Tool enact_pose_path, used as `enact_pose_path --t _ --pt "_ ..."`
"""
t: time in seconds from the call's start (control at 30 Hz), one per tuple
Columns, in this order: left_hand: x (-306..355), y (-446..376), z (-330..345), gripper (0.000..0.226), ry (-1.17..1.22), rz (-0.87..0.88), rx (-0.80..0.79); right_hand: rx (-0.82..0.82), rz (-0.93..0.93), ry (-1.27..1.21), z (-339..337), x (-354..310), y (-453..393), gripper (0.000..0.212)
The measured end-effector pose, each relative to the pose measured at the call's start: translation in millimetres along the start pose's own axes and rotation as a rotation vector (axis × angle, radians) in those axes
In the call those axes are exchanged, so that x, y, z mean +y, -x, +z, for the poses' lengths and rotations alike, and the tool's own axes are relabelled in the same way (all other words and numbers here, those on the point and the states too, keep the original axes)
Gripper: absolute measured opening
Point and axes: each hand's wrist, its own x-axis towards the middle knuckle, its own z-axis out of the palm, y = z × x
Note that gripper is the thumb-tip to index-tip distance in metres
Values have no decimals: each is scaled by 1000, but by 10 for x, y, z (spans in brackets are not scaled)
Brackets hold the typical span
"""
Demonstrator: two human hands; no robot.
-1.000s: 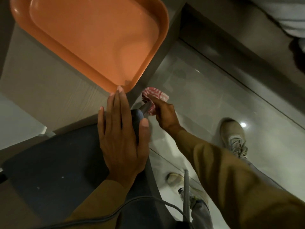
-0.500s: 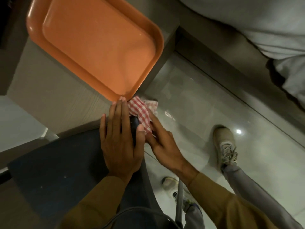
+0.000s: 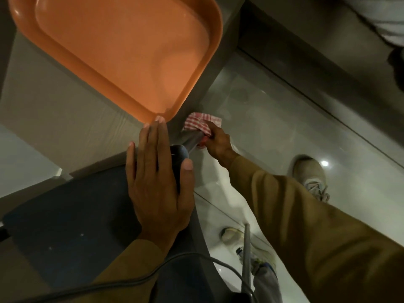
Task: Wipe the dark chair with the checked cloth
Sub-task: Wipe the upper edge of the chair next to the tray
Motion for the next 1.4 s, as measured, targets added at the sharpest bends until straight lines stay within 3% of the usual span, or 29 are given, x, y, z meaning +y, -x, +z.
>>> enact_pose_path --t 0.33,0.5,0.77,0.9,1.07,1.17,1.4 --pt "58 -26 -65 81 -41 -21 -72 -138 -170 -336 95 -329 1465 47" --pt "44 -13 -35 82 -45 -19 -56 68 -299 -121 189 -184 1064 40" --pt "10 2 21 82 -35 -2 -35 134 37 -261 187 -40 99 44" --pt "34 -10 -14 83 -40 -17 -33 99 -24 -265 171 -144 474 40" --pt "53 -27 -42 84 -63 -33 -58 11 -233 -224 188 -257 1318 38" --pt "66 -31 -50 85 -66 -35 -72 36 -284 -229 237 -234 1365 37" --pt "28 -5 -19 85 -40 -20 -59 131 -88 -236 279 17 517 42"
